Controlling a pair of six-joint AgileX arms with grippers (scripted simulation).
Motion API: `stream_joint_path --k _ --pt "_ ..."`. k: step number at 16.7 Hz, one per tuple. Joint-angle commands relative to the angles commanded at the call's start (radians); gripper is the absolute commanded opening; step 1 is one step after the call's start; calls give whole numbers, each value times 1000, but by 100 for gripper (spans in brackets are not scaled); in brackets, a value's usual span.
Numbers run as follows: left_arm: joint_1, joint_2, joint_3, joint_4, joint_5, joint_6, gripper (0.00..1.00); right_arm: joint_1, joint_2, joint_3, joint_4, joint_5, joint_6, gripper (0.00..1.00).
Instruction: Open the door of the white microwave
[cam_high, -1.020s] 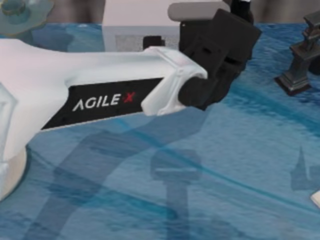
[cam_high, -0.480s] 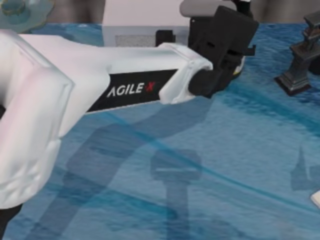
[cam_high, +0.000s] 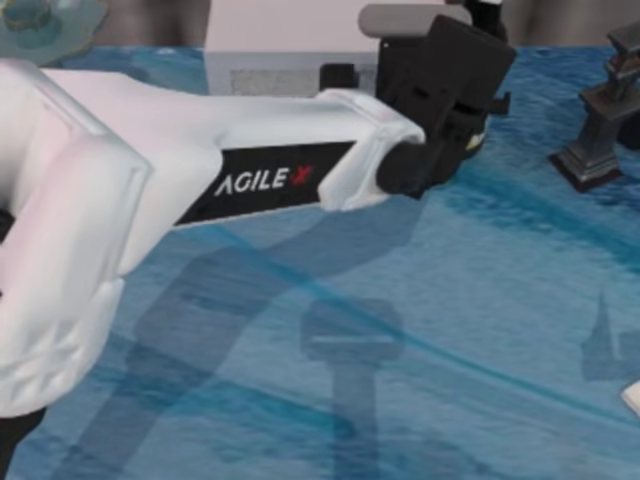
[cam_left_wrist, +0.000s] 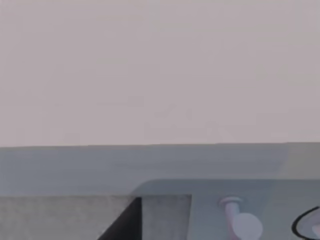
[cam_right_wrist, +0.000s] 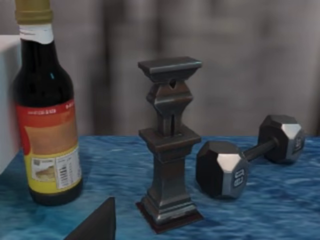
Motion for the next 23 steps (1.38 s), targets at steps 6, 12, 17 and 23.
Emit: stream_joint_path --k 6,12,17,23 --pt "0 0 0 0 0 0 17 0 0 0 0 0 0 100" --pt "0 0 0 0 0 0 0 0 0 0 0 0 0 100" --pt "-61 -22 -37 3 4 -2 0 0 0 0 0 0 0 100" --pt "-51 43 109 -164 50 -44 0 0 0 0 0 0 0 100"
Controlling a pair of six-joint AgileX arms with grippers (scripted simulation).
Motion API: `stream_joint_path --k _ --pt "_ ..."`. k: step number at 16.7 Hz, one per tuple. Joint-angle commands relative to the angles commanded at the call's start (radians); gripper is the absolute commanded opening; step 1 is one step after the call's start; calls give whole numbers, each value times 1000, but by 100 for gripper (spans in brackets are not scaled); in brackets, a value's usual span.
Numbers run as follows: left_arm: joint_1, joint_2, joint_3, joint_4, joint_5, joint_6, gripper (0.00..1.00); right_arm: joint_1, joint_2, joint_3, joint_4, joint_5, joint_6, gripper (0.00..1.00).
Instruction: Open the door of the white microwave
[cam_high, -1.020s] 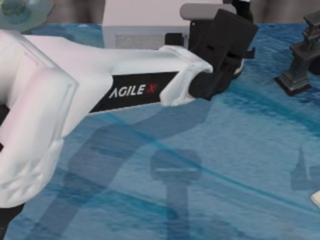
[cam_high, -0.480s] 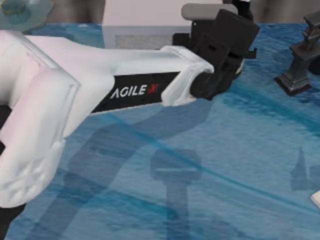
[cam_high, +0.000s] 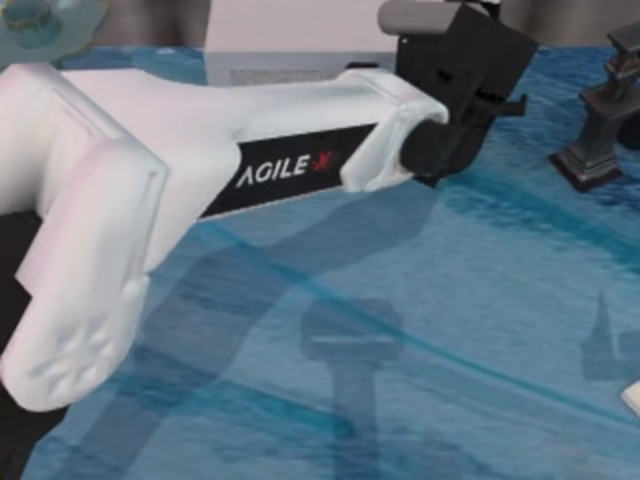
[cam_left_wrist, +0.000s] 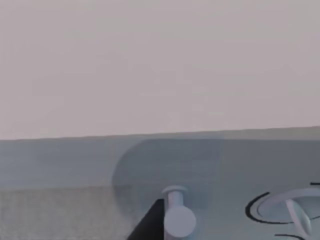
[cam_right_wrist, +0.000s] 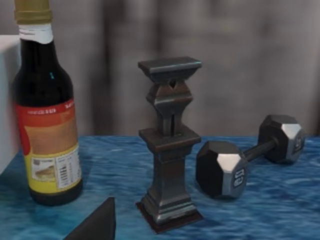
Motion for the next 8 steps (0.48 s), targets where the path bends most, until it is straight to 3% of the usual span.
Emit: stream_joint_path --k 8 --pt "53 155 471 -674 176 -147 0 0 0 0 0 0 0 100"
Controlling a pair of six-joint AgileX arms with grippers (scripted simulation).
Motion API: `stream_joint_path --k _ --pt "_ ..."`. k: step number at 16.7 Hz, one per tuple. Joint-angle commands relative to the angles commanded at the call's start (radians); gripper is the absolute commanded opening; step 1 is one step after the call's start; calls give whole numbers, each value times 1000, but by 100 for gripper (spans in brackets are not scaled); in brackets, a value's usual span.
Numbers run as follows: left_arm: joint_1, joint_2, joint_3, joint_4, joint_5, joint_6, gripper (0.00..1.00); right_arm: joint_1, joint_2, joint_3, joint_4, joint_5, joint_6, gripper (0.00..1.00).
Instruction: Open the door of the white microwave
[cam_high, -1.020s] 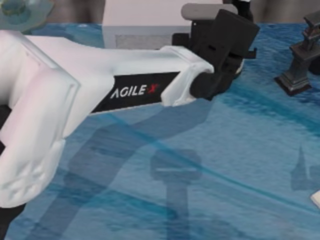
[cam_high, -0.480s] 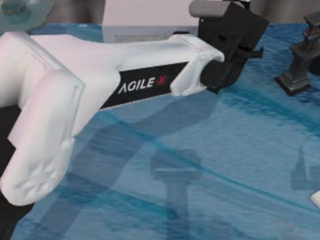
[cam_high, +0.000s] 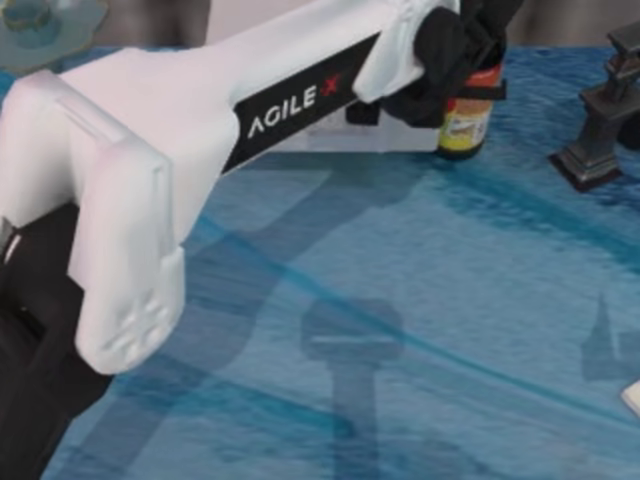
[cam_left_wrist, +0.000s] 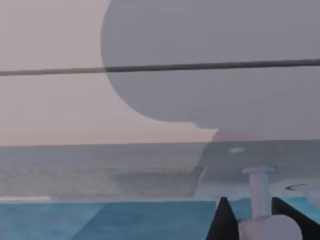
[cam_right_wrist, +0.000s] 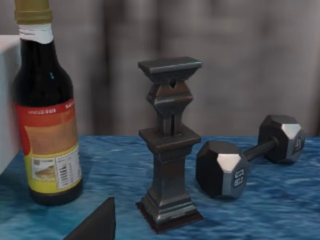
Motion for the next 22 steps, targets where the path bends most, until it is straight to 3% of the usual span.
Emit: stream_joint_path --k 3,7,22 --pt "22 36 144 -194 65 -48 0 0 0 0 0 0 0 100" --pt "39 59 236 -305 111 -79 0 0 0 0 0 0 0 100" --pt "40 60 238 -306 112 -79 0 0 0 0 0 0 0 100"
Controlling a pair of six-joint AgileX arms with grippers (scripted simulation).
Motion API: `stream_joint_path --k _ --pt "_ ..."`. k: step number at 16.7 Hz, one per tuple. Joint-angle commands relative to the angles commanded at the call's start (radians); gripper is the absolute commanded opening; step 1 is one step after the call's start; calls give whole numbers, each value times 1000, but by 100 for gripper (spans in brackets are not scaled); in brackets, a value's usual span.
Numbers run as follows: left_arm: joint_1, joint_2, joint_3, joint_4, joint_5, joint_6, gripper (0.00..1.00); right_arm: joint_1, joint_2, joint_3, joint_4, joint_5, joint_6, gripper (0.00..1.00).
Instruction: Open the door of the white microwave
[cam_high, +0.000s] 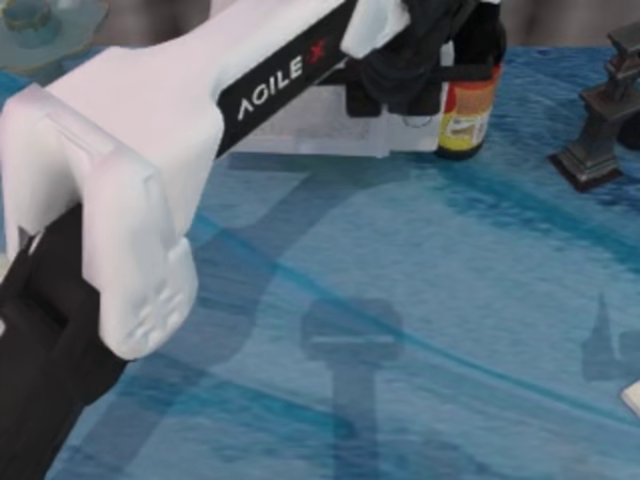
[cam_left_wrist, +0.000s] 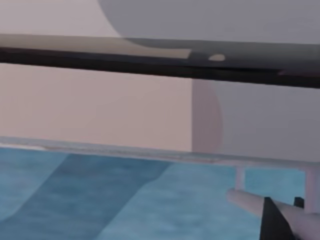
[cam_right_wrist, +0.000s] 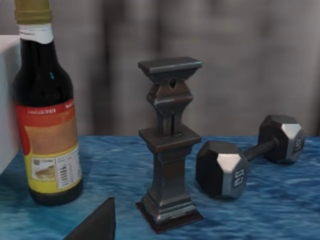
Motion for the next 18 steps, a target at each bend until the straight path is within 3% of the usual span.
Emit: stream_joint_path --k 12,18 --pt "-10 4 -3 5 4 -1 0 0 0 0 0 0 0 100" --pt "-1 -83 -158 85 16 45 0 0 0 0 0 0 0 100"
